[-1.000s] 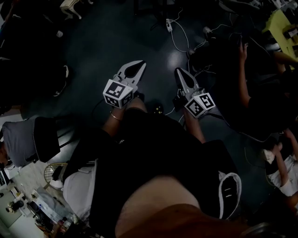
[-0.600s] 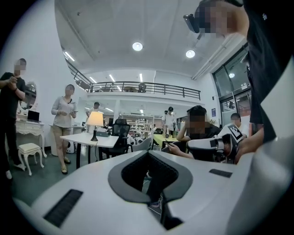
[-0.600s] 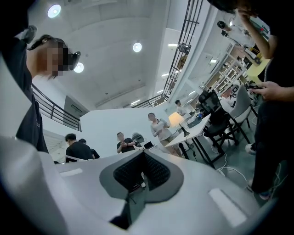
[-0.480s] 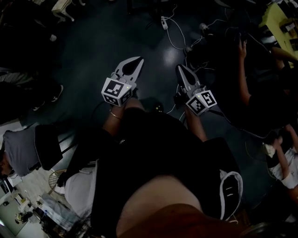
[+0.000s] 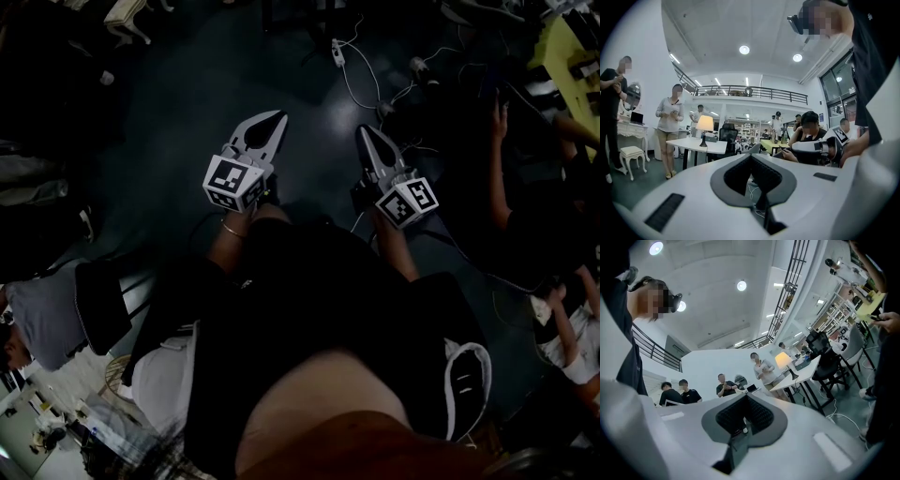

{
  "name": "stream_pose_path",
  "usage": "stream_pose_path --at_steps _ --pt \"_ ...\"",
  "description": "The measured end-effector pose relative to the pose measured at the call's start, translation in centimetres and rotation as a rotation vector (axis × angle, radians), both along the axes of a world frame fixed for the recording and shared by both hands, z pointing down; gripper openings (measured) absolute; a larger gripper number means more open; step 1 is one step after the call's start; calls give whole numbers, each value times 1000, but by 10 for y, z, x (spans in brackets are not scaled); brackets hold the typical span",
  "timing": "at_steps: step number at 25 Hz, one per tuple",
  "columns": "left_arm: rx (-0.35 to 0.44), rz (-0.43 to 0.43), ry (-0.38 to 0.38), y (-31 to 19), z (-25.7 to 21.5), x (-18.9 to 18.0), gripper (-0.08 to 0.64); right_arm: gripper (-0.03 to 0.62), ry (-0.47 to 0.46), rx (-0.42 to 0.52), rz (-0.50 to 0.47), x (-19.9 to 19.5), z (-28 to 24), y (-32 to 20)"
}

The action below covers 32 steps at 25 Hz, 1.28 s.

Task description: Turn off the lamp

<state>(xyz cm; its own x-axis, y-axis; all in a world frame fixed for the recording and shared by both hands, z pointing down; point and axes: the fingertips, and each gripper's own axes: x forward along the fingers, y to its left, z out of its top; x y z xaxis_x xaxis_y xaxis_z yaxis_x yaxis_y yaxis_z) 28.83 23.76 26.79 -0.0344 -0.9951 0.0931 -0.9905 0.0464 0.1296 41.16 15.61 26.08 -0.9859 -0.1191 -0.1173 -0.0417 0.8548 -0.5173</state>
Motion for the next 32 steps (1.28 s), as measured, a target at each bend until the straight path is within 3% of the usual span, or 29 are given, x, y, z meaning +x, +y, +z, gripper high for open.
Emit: stream_pose_path --at_steps 7,15,32 --pt "10 -19 0 9 1 -58 6 2 -2 11 -24 -62 -3 7" --pt "-20 5 5 10 -3 -122 6 2 20 -6 16 -124 0 9" --pt "20 44 11 45 6 -239 6 2 55 22 76 -239 7 38"
